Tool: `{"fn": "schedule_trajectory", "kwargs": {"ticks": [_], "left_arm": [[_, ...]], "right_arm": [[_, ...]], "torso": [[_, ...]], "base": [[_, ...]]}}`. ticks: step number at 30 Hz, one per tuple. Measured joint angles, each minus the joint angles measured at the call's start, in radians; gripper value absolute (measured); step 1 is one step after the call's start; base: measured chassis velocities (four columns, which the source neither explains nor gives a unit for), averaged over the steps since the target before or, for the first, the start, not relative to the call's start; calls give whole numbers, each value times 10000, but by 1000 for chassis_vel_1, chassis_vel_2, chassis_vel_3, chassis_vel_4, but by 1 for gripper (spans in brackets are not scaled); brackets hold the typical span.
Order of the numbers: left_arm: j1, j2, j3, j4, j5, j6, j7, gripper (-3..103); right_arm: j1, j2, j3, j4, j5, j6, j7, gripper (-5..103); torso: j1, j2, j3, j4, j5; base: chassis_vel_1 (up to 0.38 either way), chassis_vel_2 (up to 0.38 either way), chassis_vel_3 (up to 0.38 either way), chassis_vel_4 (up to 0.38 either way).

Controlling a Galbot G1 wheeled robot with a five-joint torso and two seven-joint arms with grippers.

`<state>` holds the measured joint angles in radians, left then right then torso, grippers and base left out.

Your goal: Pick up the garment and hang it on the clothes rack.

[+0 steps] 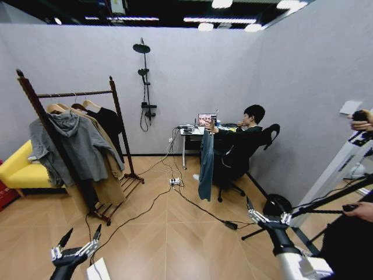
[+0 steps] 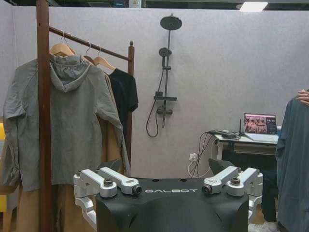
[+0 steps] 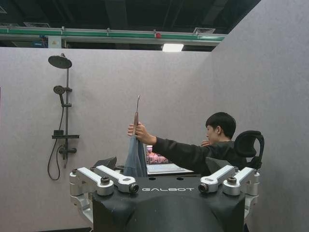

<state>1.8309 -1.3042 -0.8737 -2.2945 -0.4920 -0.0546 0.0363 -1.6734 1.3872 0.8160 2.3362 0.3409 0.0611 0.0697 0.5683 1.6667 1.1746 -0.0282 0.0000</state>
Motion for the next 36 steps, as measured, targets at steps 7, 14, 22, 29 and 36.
{"fn": "schedule_trajectory", "kwargs": {"ticks": [7,14,22,29,36], "left_arm": [[-1,0,0,0,0,0,0,100],[0,0,-1,-1,0,0,-1,100],[0,0,-1,0,0,0,0,100],[-1,0,0,0,0,0,0,100],[0,-1,0,-1,0,0,0,100]], "right_arm": [[4,-40,73,5,174,38,-3,100],[42,-72,118,-39,290,98,-15,100],[109,-64,94,-173,290,170,-39,100],[150,-90,77,-173,282,170,-44,100],[181,-106,57,-68,269,151,-29,100]], "torso": [[0,0,0,-1,2],[5,-3,1,6,4],[3,-2,0,1,-4],[6,-4,1,-2,-10],[2,-1,0,3,4]], "base": [[-147,126,129,-139],[-222,227,232,-214],[-299,280,306,-288],[-358,356,357,-355],[-350,365,364,-357]]}}
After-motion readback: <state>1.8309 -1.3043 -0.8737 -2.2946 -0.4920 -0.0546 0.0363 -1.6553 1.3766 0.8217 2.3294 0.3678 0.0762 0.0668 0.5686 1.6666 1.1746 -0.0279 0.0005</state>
